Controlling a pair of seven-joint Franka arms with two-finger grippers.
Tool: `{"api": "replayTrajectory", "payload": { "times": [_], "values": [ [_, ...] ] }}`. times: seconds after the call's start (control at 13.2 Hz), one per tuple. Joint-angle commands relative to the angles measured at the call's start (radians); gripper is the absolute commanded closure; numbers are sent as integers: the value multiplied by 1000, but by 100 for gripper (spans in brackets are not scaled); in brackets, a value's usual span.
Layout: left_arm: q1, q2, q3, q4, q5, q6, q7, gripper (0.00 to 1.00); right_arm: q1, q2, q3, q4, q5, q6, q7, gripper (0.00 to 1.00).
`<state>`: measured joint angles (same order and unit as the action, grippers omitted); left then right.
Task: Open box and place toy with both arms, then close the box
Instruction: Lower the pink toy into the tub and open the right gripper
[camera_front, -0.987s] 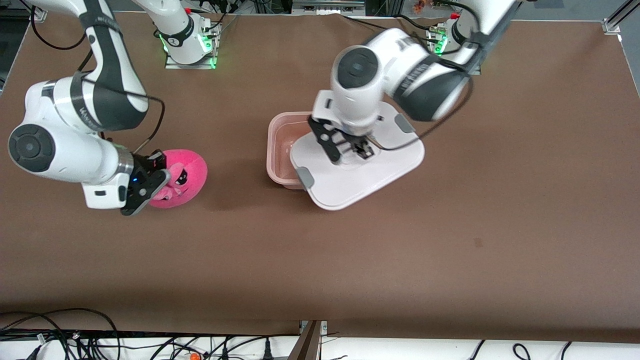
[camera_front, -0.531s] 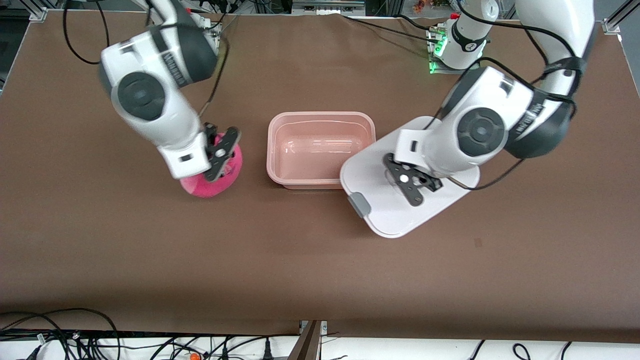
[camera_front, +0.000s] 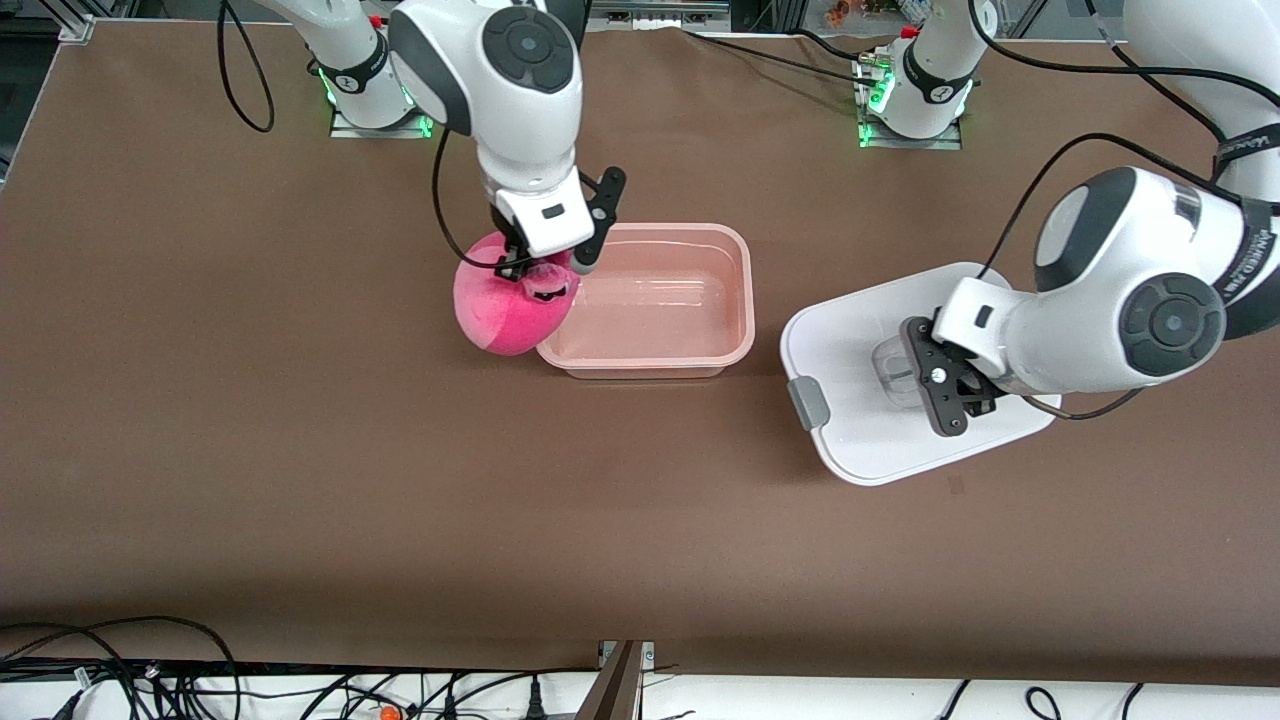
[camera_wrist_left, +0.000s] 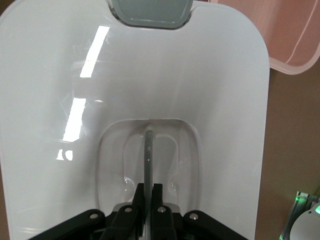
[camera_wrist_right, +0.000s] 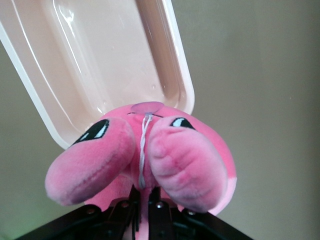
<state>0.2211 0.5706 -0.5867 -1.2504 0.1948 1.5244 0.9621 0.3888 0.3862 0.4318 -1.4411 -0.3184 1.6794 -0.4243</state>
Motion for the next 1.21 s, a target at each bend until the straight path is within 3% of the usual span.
{"api": "replayTrajectory", "payload": {
  "times": [0.0, 0.23, 0.3, 0.38, 0.68, 0.91, 0.99, 1.14],
  "values": [
    [43, 0, -1, 22, -5, -27, 171, 100, 39, 49, -4, 30, -41, 32, 62, 100],
    [96, -1, -2, 23, -5, -46, 280, 100, 93, 104, -5, 30, -99, 107, 185, 100],
    [110, -1, -1, 34, -5, -50, 311, 100, 100, 121, -5, 30, -102, 131, 226, 68],
    [119, 0, -1, 45, -5, -64, 334, 100, 102, 134, -5, 30, -99, 157, 280, 3],
    [153, 5, 1, 45, -12, -70, 359, 100, 194, 122, 1, 57, -91, 178, 705, 0],
    [159, 6, 1, 45, -12, -70, 359, 100, 223, -1, -1, 97, 5, 2, 826, 0],
    [159, 6, 1, 45, -12, -72, 357, 100, 214, -35, -14, 111, 43, -42, 826, 0],
    [158, 6, -1, 45, -17, -72, 351, 100, 208, -61, -102, 119, 54, -114, 828, 0]
  ]
}}
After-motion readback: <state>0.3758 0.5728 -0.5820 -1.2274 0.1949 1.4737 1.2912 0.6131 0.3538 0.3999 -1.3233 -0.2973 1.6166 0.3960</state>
